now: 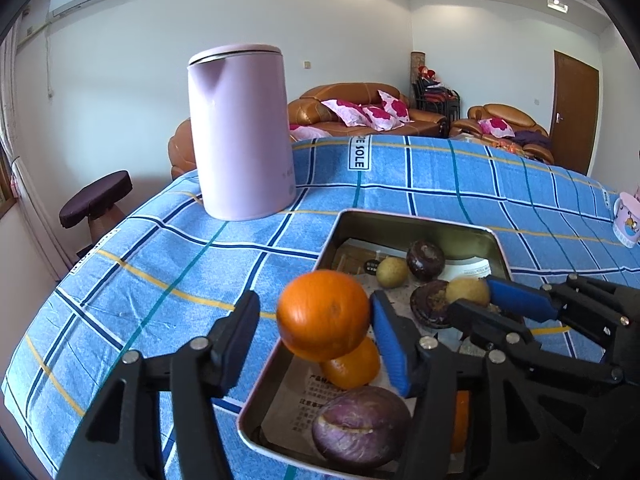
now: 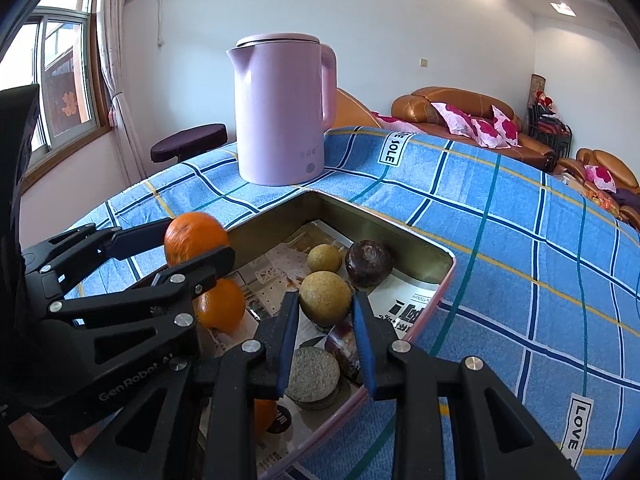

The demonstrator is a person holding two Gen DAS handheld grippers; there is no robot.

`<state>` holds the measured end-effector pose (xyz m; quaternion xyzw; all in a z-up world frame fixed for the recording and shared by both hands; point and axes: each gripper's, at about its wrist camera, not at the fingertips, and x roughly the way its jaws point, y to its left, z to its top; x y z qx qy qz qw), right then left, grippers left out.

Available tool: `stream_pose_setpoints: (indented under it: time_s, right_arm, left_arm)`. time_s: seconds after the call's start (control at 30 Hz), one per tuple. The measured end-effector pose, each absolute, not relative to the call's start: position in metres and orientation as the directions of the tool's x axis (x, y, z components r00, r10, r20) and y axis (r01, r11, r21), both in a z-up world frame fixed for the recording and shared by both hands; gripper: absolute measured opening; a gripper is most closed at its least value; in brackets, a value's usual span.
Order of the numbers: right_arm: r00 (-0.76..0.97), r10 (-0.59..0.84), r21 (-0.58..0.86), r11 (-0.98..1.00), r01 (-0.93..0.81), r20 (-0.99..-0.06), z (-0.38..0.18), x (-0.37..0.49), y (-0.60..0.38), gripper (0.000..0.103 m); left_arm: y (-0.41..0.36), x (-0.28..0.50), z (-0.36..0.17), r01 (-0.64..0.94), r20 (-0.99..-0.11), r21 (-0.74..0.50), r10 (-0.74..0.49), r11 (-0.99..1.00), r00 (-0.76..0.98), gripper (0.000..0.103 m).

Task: Organize fruits

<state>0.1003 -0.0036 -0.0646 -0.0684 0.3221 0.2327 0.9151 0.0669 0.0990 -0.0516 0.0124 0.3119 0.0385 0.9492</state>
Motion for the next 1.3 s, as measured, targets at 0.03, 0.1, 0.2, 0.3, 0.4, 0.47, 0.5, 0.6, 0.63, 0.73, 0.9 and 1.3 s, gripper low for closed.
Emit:
stream_pose_setpoints:
  time_s: [0.03, 0.1, 0.2, 0.3, 0.4, 0.47, 0.5, 0.6, 0.63, 0.73, 0.9, 1.3]
  right_arm:
    - [0.686, 0.381, 0.022, 0.882, -0.47, -0.62, -0.064, 0.1, -0.004, 0.031]
    - [0.689, 0.381, 0.021, 0.882, -0.47, -0.616, -0.063, 0.1, -0.004, 0.032]
    - [0.699, 0.374, 0.012, 0.886, -0.463, -0.61, -0.061, 0.1, -0.005, 0.038]
    - [0.701, 0.38, 0.021, 0.887, -0.462, -0.604, -0.06, 0.099, -0.009, 0.046]
    - [0.706, 0.382, 0.026, 0.888, -0.459, -0.596, -0.058, 0.096, -0.012, 0.051]
    - [0.712, 0.379, 0.021, 0.889, -0.457, -0.591, -0.056, 0.094, -0.013, 0.056]
    - [0.717, 0.376, 0.012, 0.89, -0.456, -0.587, -0.055, 0.091, -0.013, 0.056]
    - [0.733, 0.357, -0.019, 0.893, -0.449, -0.579, -0.053, 0.086, -0.014, 0.057]
    - [0.738, 0.353, -0.025, 0.894, -0.447, -0.576, -0.052, 0.084, -0.016, 0.057]
    - [0.753, 0.339, -0.033, 0.902, -0.43, -0.564, -0.05, 0.08, -0.023, 0.057]
    - [0.775, 0.316, -0.024, 0.92, -0.392, -0.547, -0.045, 0.078, -0.042, 0.057]
    - [0.813, 0.274, 0.014, 0.95, -0.312, -0.514, -0.039, 0.075, -0.078, 0.057]
  left_arm:
    - [0.1, 0.066, -0.051, -0.066, -0.591, 0.044, 0.079, 0.997, 0.803, 0.06]
    - [0.101, 0.066, -0.05, -0.07, -0.59, 0.04, 0.08, 0.997, 0.803, 0.062]
    - [0.103, 0.062, -0.047, -0.089, -0.58, 0.04, 0.095, 0.995, 0.809, 0.066]
    - [0.108, 0.058, -0.042, -0.108, -0.565, 0.025, 0.103, 0.994, 0.818, 0.073]
    - [0.111, 0.056, -0.038, -0.113, -0.552, 0.007, 0.098, 0.994, 0.828, 0.086]
    - [0.109, 0.053, -0.035, -0.112, -0.537, 0.002, 0.095, 0.994, 0.838, 0.095]
    - [0.107, 0.05, -0.033, -0.111, -0.523, 0.007, 0.098, 0.994, 0.847, 0.097]
    - [0.1, 0.045, -0.028, -0.092, -0.499, 0.01, 0.084, 0.996, 0.863, 0.097]
    - [0.098, 0.044, -0.027, -0.091, -0.493, 0.007, 0.082, 0.996, 0.866, 0.097]
    - [0.095, 0.041, -0.023, -0.09, -0.475, -0.004, 0.077, 0.996, 0.877, 0.097]
    - [0.087, 0.039, -0.02, -0.09, -0.464, -0.011, 0.074, 0.996, 0.882, 0.097]
    - [0.067, 0.035, -0.02, -0.081, -0.454, 0.011, 0.077, 0.997, 0.888, 0.098]
